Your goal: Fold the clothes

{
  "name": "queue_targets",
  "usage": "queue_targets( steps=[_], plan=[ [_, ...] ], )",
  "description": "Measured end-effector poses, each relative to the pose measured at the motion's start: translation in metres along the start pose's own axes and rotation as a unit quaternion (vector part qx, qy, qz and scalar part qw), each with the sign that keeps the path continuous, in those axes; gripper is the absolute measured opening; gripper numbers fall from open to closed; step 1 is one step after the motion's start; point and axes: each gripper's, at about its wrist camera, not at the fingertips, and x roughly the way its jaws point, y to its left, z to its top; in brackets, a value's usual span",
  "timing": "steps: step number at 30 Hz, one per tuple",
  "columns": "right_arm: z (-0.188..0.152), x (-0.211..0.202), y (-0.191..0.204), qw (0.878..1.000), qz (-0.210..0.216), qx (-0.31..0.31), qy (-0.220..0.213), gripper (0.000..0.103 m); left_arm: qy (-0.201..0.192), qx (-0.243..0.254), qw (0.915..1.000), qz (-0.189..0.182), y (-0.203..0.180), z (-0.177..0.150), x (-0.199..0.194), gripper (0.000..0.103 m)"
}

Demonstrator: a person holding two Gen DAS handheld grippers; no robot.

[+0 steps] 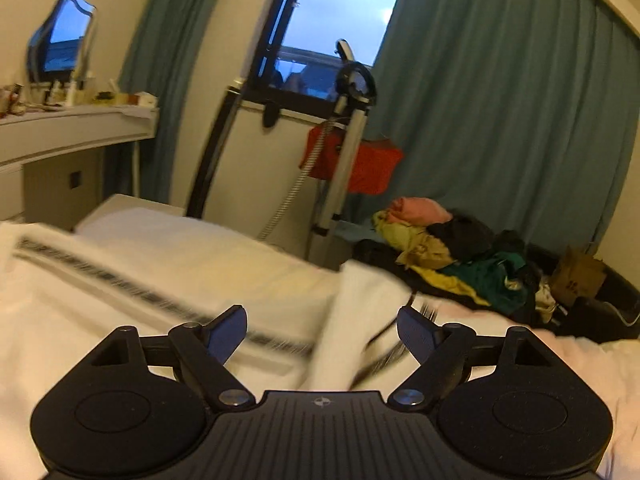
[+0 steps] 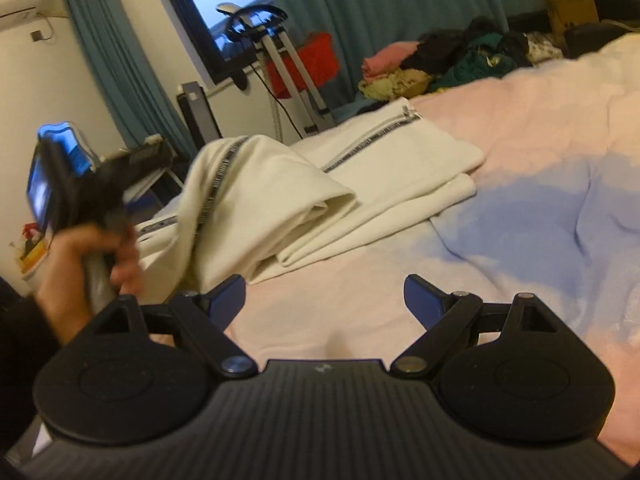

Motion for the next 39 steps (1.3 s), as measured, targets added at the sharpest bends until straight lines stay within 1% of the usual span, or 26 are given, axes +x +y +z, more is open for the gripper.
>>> queue_targets(
  steps=[1,2,3,5,6,7,8,9,10,11,12,15,17,19,22,24,25,27,28,29,30,34,36,37,38,39],
  plan=[
    [0.001,0.007,-0.004,1.000,-0.002,0.006,0.003,0.088,0.012,-0.008,0.9999,-0.006,-0.006,0.005,0.016,0.081],
    [0.002,0.013,-0.007,1.000,-0.004,0.012,0.006,0.088,0.024,-0.008,0.9997,-0.004,-0.013,0.009,0.030,0.076],
    [0.003,0.021,-0.011,1.000,-0.007,0.017,0.009,0.088,0.032,0.002,0.9995,0.006,-0.022,0.012,0.042,0.074],
    [0.003,0.033,-0.015,1.000,-0.016,0.016,0.012,0.088,0.035,0.024,0.9987,0.027,-0.040,0.014,0.060,0.072],
    [0.002,0.036,-0.013,1.000,-0.020,0.003,0.009,0.088,0.037,0.037,0.9980,0.035,-0.048,0.014,0.066,0.062],
    [0.001,0.039,-0.012,1.000,-0.025,-0.009,0.005,0.088,0.037,0.049,0.9974,0.038,-0.053,0.012,0.068,0.055],
    [0.000,0.041,-0.010,0.999,-0.030,-0.022,0.002,0.088,0.036,0.059,0.9969,0.038,-0.056,0.011,0.065,0.039],
    [-0.001,0.044,-0.008,0.999,-0.034,-0.035,-0.002,0.088,0.034,0.070,0.9963,0.038,-0.059,0.009,0.063,0.027],
    [-0.002,0.047,-0.006,0.998,-0.039,-0.048,-0.005,0.088,0.033,0.080,0.9956,0.037,-0.062,0.007,0.061,0.024],
    [-0.002,0.050,-0.005,0.997,-0.044,-0.060,-0.008,0.087,0.032,0.090,0.9948,0.037,-0.065,0.005,0.059,0.018],
    [-0.003,0.052,-0.005,0.997,-0.043,-0.064,-0.010,0.087,0.029,0.097,0.9943,0.032,-0.066,0.003,0.050,0.014],
    [-0.003,0.050,-0.008,0.998,-0.040,-0.053,-0.011,0.087,0.016,0.117,0.9930,0.011,-0.063,-0.005,0.001,0.011],
    [-0.002,0.048,-0.009,0.998,-0.045,-0.051,-0.014,0.087,-0.002,0.143,0.9897,-0.002,-0.056,-0.019,-0.046,0.011],
    [-0.002,0.043,-0.008,0.997,-0.047,-0.049,-0.019,0.087,-0.007,0.157,0.9875,-0.015,-0.047,-0.037,-0.089,0.010],
    [0.001,0.033,-0.006,0.997,-0.050,-0.049,-0.030,0.087,0.017,0.154,0.9875,-0.029,-0.024,-0.073,-0.147,0.009],
    [0.002,0.024,-0.004,0.997,-0.053,-0.049,-0.040,0.087,0.041,0.157,0.9864,-0.027,-0.009,-0.099,-0.171,0.009],
    [0.003,0.019,-0.004,0.996,-0.052,-0.049,-0.044,0.087,0.052,0.151,0.9869,-0.025,-0.002,-0.109,-0.177,0.009],
    [0.002,0.010,-0.003,0.996,-0.047,-0.048,-0.050,0.087,0.076,0.123,0.9892,-0.023,0.012,-0.125,-0.183,0.009],
    [0.002,0.007,-0.003,0.997,-0.043,-0.046,-0.050,0.087,0.088,0.098,0.9910,-0.025,0.019,-0.130,-0.184,0.009],
    [0.002,0.005,-0.003,0.997,-0.037,-0.041,-0.048,0.087,0.092,0.076,0.9925,-0.028,0.023,-0.131,-0.184,0.009],
    [0.001,0.002,-0.003,0.998,-0.029,-0.034,-0.046,0.087,0.088,0.068,0.9934,-0.029,0.023,-0.132,-0.185,0.009],
    [0.002,0.000,-0.011,0.999,0.015,0.019,-0.034,0.087,0.068,0.086,0.9936,-0.026,0.017,-0.137,-0.188,0.009],
    [0.004,0.003,-0.016,0.998,0.027,0.046,-0.028,0.087,0.071,0.091,0.9929,-0.028,0.016,-0.139,-0.186,0.009],
    [0.007,0.006,-0.018,0.998,0.030,0.056,-0.025,0.087,0.077,0.084,0.9931,-0.030,0.018,-0.141,-0.184,0.009],
    [0.011,0.009,-0.018,0.997,0.031,0.064,-0.023,0.083,0.083,0.073,0.9933,-0.032,0.020,-0.142,-0.181,0.009],
    [0.017,0.012,-0.018,0.997,0.031,0.070,-0.022,0.082,0.088,0.066,0.9934,-0.033,0.021,-0.143,-0.178,0.009]
  ],
)
